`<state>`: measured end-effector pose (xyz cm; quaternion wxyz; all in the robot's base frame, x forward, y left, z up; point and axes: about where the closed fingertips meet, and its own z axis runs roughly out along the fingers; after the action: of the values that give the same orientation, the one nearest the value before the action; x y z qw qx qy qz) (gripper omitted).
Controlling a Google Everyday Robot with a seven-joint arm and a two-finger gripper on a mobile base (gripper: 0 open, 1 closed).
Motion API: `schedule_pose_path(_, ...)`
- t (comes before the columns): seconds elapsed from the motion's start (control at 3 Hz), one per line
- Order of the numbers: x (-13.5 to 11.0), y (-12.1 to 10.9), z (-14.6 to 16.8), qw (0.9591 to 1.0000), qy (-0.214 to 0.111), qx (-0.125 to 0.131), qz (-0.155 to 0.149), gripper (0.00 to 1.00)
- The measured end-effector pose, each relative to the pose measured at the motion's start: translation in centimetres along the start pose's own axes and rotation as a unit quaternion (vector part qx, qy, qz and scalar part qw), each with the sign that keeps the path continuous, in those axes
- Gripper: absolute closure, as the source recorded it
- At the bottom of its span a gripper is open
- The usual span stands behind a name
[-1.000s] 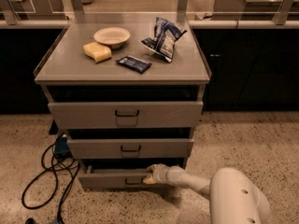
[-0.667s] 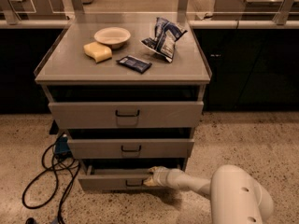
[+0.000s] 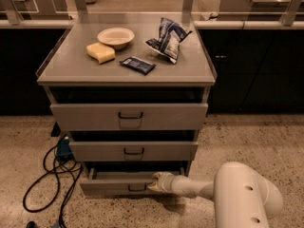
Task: Open bottom drawer
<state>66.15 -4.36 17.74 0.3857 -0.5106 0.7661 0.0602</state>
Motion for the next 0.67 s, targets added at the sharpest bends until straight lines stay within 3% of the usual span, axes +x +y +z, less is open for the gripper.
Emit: schedule_pose_path(0.67,0.26,0.94,-0.92,1.0,0.008,0.0,0.0,1.0)
